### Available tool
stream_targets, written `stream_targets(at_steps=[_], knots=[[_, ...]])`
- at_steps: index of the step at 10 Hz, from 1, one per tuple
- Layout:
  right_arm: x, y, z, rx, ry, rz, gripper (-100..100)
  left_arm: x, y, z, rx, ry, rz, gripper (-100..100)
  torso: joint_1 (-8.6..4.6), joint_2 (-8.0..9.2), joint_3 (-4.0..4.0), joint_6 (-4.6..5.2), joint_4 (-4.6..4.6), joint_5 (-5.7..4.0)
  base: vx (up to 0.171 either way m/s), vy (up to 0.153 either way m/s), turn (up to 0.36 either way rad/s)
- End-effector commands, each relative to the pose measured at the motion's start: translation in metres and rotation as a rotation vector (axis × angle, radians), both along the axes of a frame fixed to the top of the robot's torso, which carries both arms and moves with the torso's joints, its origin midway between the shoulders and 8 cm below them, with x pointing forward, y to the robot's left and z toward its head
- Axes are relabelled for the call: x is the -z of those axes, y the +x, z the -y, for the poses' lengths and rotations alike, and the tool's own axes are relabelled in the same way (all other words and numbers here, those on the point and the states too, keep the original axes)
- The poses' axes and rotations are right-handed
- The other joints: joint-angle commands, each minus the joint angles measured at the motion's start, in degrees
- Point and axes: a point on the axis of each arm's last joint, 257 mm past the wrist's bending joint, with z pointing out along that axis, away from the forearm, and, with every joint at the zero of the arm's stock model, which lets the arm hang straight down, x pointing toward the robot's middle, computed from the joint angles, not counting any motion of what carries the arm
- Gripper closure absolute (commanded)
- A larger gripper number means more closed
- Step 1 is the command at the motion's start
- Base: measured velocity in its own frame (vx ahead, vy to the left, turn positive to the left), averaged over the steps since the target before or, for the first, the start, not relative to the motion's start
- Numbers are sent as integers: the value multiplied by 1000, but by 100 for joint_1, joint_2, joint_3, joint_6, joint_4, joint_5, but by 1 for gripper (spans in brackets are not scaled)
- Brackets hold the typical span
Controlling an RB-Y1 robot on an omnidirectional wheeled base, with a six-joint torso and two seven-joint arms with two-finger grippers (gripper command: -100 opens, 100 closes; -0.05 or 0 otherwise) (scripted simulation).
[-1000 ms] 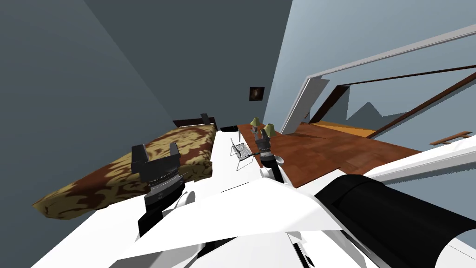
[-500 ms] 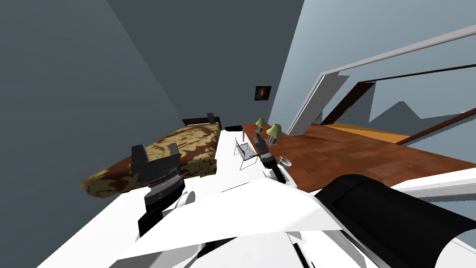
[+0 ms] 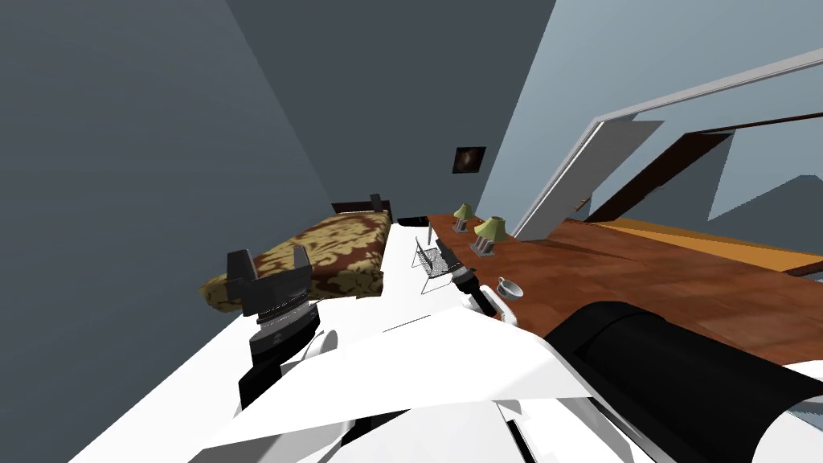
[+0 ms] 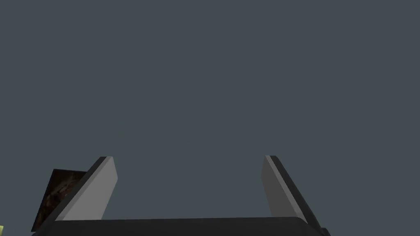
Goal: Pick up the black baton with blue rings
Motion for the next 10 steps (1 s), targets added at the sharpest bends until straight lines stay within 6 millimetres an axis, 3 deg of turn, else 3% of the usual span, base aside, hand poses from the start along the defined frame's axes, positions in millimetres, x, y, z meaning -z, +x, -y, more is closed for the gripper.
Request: stream_targets(at_steps=[1, 2, 4, 5, 7, 8, 9, 10], knots=[[26, -1, 5, 21, -116, -48, -100, 0, 0, 0, 0, 0, 0, 0, 0, 0, 0, 0, 0, 0, 17, 82, 287], [26, -1, 5, 25, -126, -45, -100, 0, 0, 0, 0, 0, 0, 0, 2, -3, -1, 1, 0, 1, 23, 49, 85], [64, -2, 16, 52, -273, -113, -100, 0, 0, 0, 0, 0, 0, 0, -7, -3, -2, 1, -1, -1, 24, 57, 235], [64, -2, 16, 57, -287, -109, -100, 0, 0, 0, 0, 0, 0, 0, -4, -5, -3, 1, -1, -1, 20, 43, 103], [106, -8, 32, 81, -438, -186, -100, 0, 0, 0, 0, 0, 0, 0, -8, -1, -1, 2, 0, -2, 24, 54, 247], [106, -8, 32, 87, -456, -181, -100, 0, 0, 0, 0, 0, 0, 0, -6, -3, -2, 2, -1, -1, 24, 32, 120], [128, -13, 42, 98, -533, -222, -100, 0, 0, 0, 0, 0, 0, 0, -13, -3, -2, 4, 0, -2, 27, 29, 217], [128, -13, 42, 101, -544, -219, -100, 0, 0, 0, 0, 0, 0, 0, -16, -4, -2, 2, -1, -3, 20, 14, 98]])
